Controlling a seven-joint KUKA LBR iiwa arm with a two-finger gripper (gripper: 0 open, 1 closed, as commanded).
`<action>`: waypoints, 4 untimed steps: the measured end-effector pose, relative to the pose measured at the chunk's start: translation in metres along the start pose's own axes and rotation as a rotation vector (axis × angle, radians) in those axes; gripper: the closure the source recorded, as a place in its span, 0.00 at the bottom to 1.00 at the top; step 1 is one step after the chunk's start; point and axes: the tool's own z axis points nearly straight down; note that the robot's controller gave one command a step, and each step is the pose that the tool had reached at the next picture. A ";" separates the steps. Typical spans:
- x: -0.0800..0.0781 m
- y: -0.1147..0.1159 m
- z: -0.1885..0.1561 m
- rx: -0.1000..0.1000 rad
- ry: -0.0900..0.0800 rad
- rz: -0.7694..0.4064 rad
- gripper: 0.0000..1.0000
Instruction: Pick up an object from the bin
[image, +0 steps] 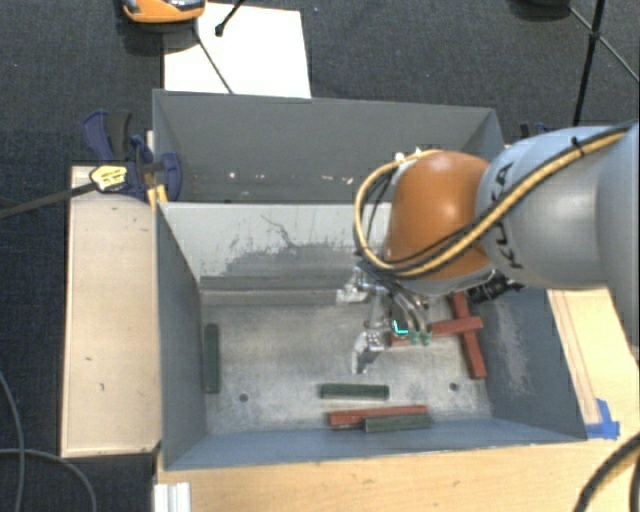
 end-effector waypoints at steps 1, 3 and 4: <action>-0.002 0.000 -0.004 -0.001 -0.008 0.002 0.00; 0.057 -0.037 0.059 -0.003 -0.020 0.095 1.00; 0.042 -0.057 -0.144 0.000 -0.007 0.046 1.00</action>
Offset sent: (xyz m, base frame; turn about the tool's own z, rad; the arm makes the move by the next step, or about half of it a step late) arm -0.0619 -0.0375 -0.0632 0.0970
